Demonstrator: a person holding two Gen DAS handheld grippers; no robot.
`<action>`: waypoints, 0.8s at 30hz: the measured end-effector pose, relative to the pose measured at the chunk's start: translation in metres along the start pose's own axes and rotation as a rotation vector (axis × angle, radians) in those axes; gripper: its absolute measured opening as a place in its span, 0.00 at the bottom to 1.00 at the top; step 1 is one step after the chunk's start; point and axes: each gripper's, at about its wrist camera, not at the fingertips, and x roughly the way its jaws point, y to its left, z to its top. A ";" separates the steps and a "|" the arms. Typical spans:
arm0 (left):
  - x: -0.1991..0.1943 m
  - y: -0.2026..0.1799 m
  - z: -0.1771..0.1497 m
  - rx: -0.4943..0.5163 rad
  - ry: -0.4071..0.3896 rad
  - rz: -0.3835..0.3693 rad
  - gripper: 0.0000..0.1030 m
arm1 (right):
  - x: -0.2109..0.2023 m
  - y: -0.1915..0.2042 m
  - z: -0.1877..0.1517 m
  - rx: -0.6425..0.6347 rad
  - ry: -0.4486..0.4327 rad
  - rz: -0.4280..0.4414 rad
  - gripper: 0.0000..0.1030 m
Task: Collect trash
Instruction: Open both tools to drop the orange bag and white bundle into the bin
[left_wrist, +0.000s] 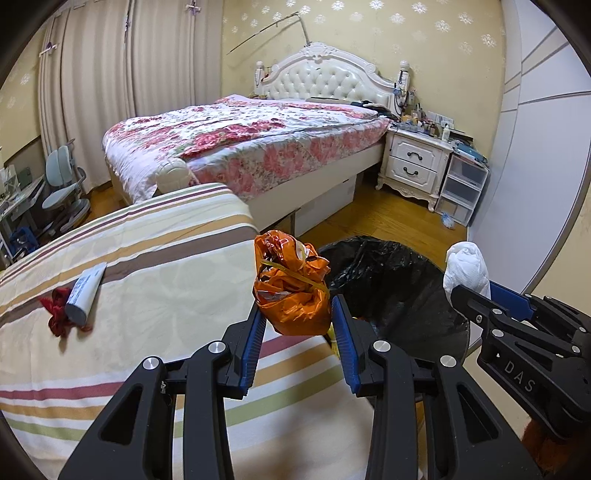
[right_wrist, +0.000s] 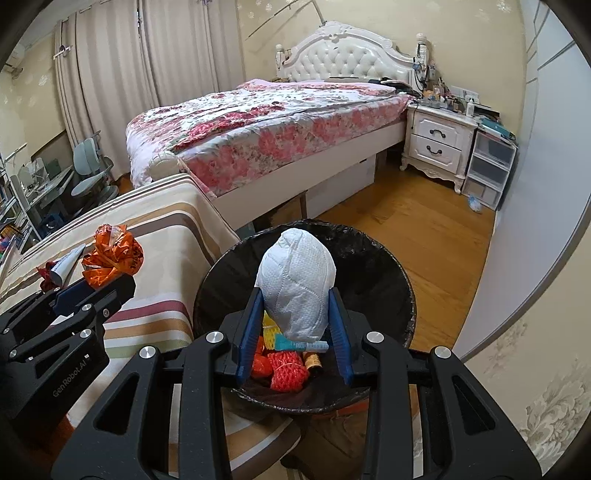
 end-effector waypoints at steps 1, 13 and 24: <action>0.001 -0.003 0.001 0.006 -0.002 0.001 0.36 | 0.000 -0.001 0.001 0.002 -0.001 -0.002 0.33; 0.016 -0.019 0.005 0.023 0.014 0.012 0.36 | 0.008 -0.014 0.004 0.030 0.008 -0.008 0.33; 0.023 -0.030 0.008 0.037 0.027 0.013 0.36 | 0.017 -0.023 0.003 0.053 0.022 -0.019 0.33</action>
